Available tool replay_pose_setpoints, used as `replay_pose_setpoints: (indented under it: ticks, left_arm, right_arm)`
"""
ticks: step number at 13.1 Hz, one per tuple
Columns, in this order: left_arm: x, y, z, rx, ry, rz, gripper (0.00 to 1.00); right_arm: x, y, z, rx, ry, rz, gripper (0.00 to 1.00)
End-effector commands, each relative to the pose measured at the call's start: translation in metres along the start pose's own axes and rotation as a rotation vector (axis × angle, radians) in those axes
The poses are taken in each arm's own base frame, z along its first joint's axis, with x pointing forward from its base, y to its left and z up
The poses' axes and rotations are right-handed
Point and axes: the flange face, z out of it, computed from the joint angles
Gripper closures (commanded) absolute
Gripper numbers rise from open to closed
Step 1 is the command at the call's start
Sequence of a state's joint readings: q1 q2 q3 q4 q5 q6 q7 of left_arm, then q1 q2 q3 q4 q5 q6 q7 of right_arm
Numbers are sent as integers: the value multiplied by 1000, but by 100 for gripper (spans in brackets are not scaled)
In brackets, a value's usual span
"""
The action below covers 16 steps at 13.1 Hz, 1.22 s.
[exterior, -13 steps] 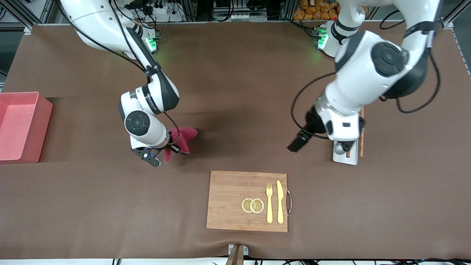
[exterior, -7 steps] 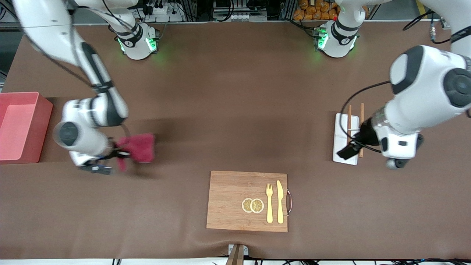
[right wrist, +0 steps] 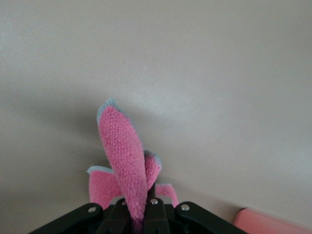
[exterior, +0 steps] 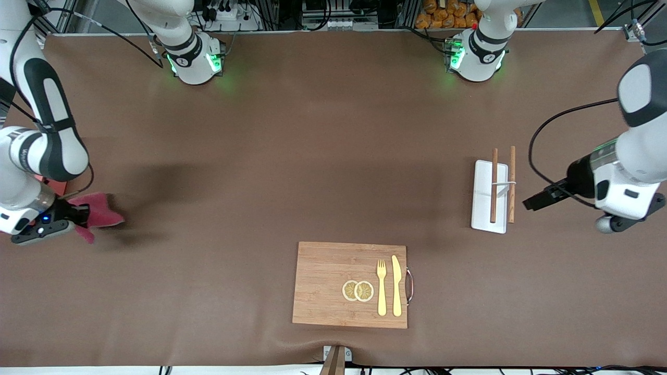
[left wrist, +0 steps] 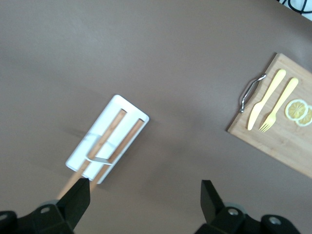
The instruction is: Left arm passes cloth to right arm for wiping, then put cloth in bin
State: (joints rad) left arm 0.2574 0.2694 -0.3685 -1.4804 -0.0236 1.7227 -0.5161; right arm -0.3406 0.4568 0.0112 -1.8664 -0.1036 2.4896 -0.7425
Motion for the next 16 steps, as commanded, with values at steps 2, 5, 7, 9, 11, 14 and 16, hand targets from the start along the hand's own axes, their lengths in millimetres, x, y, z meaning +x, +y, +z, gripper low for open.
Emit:
replay_pose_setpoints:
  ticks: [2,5,7,9,11,14,16]
  left_arm:
    - [-17,-11,-19,59,-1,152,0]
    - [-50,-11,-36,119,16,236,0]
    - [-73,-21,-45,123,11,334,0]
    - [-93,-30,-56,134,-24,415,0]
    - [-110,-34,-63,150,-83,512,0]
    - [-113,-33,-74,155,-59,525,0]
    - [-117,-25,-92,233,8,534,0]
  right_arm:
    - [25,-25,-8,-36,-12,-95,100]
    - [56,-127,26,42,-42,120,100]
    - [90,-193,24,55,-52,231,100]
    - [124,-270,14,61,-62,369,100]
    - [159,-370,-5,69,-40,536,100]
    - [183,-405,-33,135,-25,648,100]
    - [190,-386,-71,136,-58,672,100]
